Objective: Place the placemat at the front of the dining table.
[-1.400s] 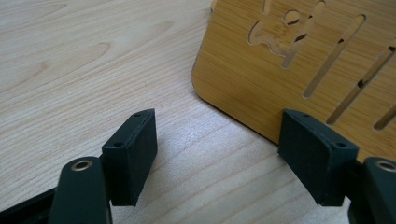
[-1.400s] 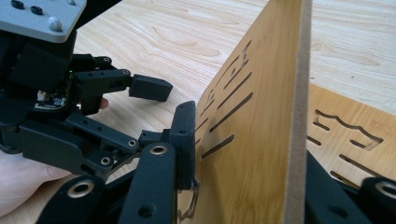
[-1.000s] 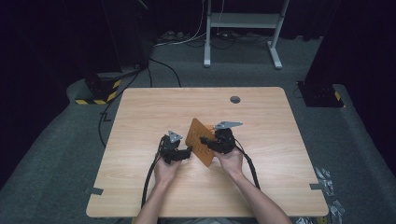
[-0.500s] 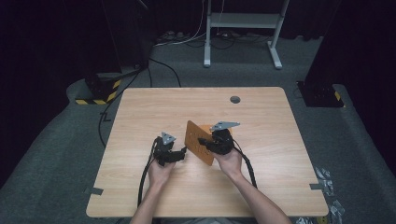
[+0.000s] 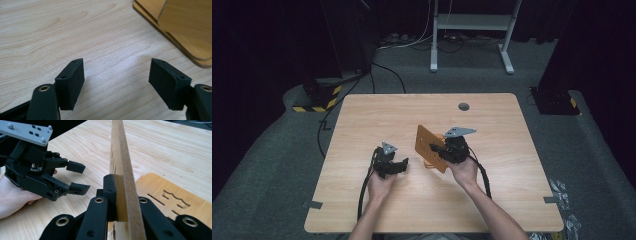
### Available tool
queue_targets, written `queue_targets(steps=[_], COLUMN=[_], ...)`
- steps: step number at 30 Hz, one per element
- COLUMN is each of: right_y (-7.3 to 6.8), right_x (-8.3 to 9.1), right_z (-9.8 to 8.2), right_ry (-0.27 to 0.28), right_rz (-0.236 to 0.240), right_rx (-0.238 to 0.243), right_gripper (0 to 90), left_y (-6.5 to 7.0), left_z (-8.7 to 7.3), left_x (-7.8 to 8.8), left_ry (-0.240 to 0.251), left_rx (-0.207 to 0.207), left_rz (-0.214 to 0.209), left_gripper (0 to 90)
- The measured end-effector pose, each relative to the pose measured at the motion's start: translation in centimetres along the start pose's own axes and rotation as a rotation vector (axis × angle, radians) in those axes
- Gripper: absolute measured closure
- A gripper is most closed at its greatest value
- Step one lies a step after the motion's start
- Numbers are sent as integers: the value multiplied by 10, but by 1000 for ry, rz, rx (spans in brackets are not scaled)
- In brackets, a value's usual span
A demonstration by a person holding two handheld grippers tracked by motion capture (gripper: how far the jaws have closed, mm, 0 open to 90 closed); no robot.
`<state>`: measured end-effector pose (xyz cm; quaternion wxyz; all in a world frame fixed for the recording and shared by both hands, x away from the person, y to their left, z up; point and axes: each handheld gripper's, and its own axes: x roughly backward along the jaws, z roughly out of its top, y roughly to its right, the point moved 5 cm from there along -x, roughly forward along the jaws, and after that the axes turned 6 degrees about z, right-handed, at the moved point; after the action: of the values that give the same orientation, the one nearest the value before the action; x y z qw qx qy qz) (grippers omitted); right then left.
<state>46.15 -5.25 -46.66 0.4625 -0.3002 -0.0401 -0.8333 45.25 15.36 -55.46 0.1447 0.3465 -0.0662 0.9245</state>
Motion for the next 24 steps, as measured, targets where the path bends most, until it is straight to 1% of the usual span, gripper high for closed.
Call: queue_targets(steps=[2,4,8,11,13,15,24], right_y=[2,2,5,7,8,9,11], right_x=[2,4,9,13,15,16,22], right_z=[1,1,2,3,3,3,3], right_ry=[3,6,6,14,15,18,19], right_rz=[-3,-5,-13,-20,-22,-26,-33], right_rx=[5,0,6,5,0,11,22], right_gripper=[865,865,865,865,865,865,865], left_y=[0,-1,-2,0,0,-1,-1], left_z=[-1,-2,-2,-2,-2,-2,-2], left_x=[-1,-3,-5,-5,-6,-6,-6], left_ry=[-5,-12,-2,0,0,0,-1], left_rx=[-1,-7,-5,-26,-26,-30,-32], left_rz=[7,12,15,34,31,34,38], left_gripper=[286,286,283,282,280,282,279])
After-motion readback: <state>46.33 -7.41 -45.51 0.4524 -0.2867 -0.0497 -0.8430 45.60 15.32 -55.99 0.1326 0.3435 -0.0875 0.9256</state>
